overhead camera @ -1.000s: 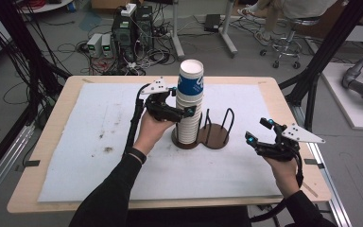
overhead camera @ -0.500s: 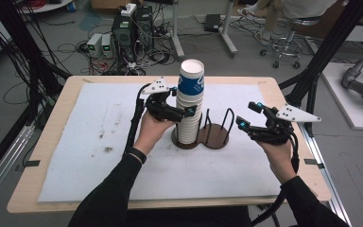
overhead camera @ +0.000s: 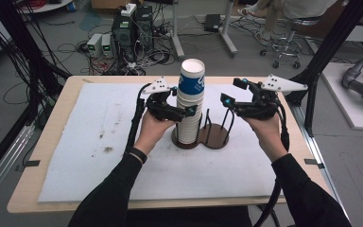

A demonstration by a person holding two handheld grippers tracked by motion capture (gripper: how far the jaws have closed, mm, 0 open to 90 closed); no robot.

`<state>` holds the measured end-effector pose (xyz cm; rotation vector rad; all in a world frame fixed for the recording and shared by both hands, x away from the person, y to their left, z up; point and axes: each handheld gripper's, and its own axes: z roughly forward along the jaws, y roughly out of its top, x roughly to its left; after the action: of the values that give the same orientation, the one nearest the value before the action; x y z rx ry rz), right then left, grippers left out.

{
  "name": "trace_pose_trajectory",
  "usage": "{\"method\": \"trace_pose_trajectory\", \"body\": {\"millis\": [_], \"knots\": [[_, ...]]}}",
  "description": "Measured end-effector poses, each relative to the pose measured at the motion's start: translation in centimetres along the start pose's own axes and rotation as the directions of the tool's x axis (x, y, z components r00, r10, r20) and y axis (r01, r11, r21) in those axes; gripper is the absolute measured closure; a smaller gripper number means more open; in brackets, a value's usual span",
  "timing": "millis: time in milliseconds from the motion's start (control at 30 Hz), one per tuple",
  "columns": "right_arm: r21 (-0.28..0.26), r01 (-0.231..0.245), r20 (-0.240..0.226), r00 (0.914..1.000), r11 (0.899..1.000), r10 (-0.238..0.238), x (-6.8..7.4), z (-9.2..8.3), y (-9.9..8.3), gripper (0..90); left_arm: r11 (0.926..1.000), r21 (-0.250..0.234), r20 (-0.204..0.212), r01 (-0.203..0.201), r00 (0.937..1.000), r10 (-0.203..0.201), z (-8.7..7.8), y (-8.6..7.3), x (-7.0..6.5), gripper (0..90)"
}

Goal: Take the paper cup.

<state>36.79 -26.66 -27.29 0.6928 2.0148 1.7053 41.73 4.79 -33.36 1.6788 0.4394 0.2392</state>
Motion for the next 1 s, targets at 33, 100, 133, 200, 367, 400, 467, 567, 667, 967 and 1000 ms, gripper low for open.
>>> {"method": "trace_pose_trajectory", "body": {"millis": [33,100,133,200,367,400,467,567,667,967,1000], "knots": [[-0.006,-0.004,-0.004,1.0000,1.000,0.004,0.0,0.3,0.3,20.9,1.0000,0.000,0.000,0.000,1.0000,0.000,0.0,0.0,0.0,10.7],[-0.014,-0.019,-0.015,0.9997,1.000,0.019,-0.1,0.9,1.0,20.9,1.0000,0.001,0.000,0.000,1.0000,0.000,0.0,0.0,0.0,10.7],[-0.016,-0.027,-0.024,0.9994,1.000,0.026,-0.2,1.4,1.6,20.9,1.0000,0.003,-0.001,0.000,1.0000,0.000,0.0,0.0,0.0,10.7],[-0.020,-0.025,-0.032,0.9992,0.999,0.024,-0.1,1.9,2.1,20.9,1.0000,0.004,0.000,-0.001,1.0000,0.001,-0.1,0.0,0.0,10.7],[-0.016,-0.023,-0.060,0.9980,1.000,0.022,0.1,2.8,3.1,20.8,1.0000,0.003,-0.001,-0.001,1.0000,0.001,0.0,0.0,0.0,10.7],[-0.025,-0.036,-0.087,0.9956,0.999,0.034,0.1,3.3,3.6,20.9,1.0000,0.002,-0.002,0.000,1.0000,0.000,0.0,0.0,0.0,10.7],[-0.023,-0.052,-0.109,0.9928,0.998,0.049,0.2,4.0,4.1,20.6,1.0000,0.003,-0.003,0.000,1.0000,0.000,0.0,0.0,-0.1,10.7],[-0.025,-0.068,-0.134,0.9889,0.997,0.064,0.3,4.5,4.5,20.6,1.0000,0.004,-0.003,-0.002,1.0000,0.002,0.0,0.0,-0.1,10.7],[-0.019,-0.079,-0.157,0.9848,0.997,0.075,0.6,5.4,5.1,20.6,1.0000,0.006,-0.004,-0.001,1.0000,0.001,0.0,0.1,-0.1,10.7],[0.019,-0.089,-0.187,0.9782,0.996,0.091,1.7,7.6,6.1,20.9,0.9999,0.007,-0.004,-0.007,1.0000,0.007,0.0,0.1,-0.1,10.8],[0.024,-0.089,-0.189,0.9777,0.996,0.092,1.8,7.8,6.2,22.3,0.9999,0.009,-0.005,-0.009,0.9999,0.009,0.0,0.1,-0.1,10.7]]}}
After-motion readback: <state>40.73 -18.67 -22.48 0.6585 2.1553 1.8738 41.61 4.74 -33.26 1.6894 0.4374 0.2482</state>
